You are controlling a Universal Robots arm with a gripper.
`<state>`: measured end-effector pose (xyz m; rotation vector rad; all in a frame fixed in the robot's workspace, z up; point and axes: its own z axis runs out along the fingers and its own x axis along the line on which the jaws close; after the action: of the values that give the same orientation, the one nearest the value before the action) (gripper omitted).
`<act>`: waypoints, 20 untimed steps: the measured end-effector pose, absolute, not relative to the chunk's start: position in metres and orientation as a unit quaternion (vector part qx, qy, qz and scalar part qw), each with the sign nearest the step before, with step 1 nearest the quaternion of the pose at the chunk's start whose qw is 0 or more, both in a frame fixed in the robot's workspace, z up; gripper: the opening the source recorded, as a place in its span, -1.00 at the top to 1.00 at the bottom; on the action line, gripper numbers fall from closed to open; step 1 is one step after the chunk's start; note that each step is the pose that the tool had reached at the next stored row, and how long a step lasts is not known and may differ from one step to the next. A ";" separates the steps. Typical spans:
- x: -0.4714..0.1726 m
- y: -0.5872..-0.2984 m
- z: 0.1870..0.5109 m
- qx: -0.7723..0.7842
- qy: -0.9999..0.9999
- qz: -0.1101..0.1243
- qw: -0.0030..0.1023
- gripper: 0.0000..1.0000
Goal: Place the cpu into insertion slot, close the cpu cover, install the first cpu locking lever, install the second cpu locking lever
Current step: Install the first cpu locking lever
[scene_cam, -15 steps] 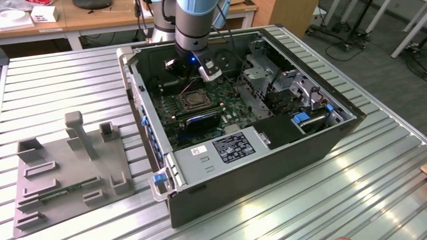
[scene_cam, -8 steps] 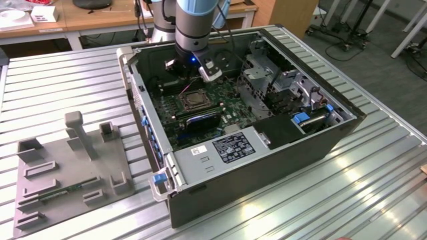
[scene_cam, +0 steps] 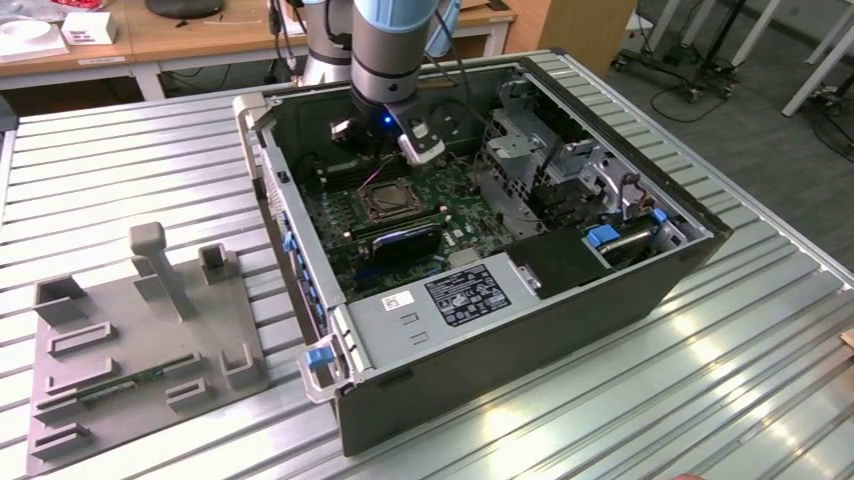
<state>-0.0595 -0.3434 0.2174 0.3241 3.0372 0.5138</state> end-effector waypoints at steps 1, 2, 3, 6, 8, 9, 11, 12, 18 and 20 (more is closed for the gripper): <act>-0.060 -0.344 0.217 0.105 0.980 0.166 0.022 0.80; -0.060 -0.344 0.217 0.105 0.980 0.166 0.022 0.80; -0.059 -0.344 0.217 0.105 0.980 0.166 0.022 0.80; -0.059 -0.344 0.217 0.105 0.980 0.166 0.022 0.80; -0.059 -0.344 0.216 0.105 0.980 0.166 0.022 0.80; -0.059 -0.344 0.216 0.105 0.980 0.166 0.022 0.80; -0.059 -0.343 0.216 0.105 0.980 0.166 0.022 0.80; -0.059 -0.343 0.216 0.105 0.980 0.166 0.022 0.80; -0.059 -0.344 0.215 0.105 0.980 0.166 0.022 0.80; -0.059 -0.344 0.215 0.105 0.980 0.166 0.022 0.80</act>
<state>-0.0591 -0.3435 0.2152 0.3241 3.0372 0.5137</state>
